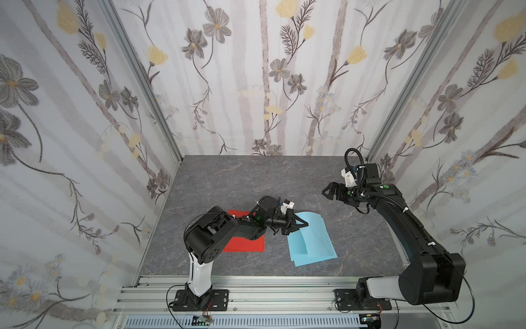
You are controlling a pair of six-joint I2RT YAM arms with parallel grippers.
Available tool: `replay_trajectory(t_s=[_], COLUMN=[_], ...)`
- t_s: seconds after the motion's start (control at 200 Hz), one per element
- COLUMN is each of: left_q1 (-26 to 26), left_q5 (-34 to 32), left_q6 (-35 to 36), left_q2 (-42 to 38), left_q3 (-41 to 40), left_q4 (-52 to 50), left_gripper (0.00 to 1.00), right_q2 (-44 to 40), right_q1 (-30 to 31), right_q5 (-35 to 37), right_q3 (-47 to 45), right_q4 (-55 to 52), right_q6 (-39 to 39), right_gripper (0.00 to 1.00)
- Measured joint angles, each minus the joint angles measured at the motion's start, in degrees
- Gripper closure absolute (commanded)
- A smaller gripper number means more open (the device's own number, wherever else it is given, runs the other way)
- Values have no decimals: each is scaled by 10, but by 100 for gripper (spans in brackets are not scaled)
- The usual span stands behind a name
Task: Sort the scattered colored papers by color
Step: Place the colored paper.
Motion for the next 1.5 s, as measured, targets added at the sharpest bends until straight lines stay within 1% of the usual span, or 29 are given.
replay_trajectory(t_s=[0.215, 0.37, 0.48, 0.614, 0.759, 0.859, 1.019, 1.084, 1.269, 1.354, 1.499], left_q1=[-2, -3, -4, -4, -4, -4, -4, -4, -4, -4, -4], left_q5=[3, 4, 6, 9, 13, 15, 17, 16, 3, 0, -2], left_q6=[13, 17, 18, 20, 22, 26, 38, 54, 141, 178, 200], left_q2=[5, 8, 17, 21, 22, 22, 22, 21, 7, 7, 17], left_q3=[-1, -4, -8, -8, -3, 0, 8, 15, 62, 84, 100], left_q4=[-15, -22, -23, -24, -26, -31, -50, -75, -225, -278, -322], left_gripper=[100, 100, 100, 100, 100, 100, 100, 100, 100, 100, 100], right_q2=[0, -10, -17, -18, 11, 31, 46, 51, 61, 66, 74], right_q1=[5, 19, 28, 42, 53, 66, 77, 79, 83, 83, 83], right_q5=[-11, -17, -29, -47, -70, -77, -88, -88, -90, -90, -92], right_q3=[-14, -44, -86, -161, -229, -238, -226, -223, -216, -212, -206], right_q4=[13, 24, 51, 94, 145, 170, 201, 208, 216, 216, 217], right_q6=[11, 28, 51, 89, 136, 157, 175, 178, 180, 180, 180], right_gripper=[0, 0, 0, 0, 0, 0, 0, 0, 0, 0, 0])
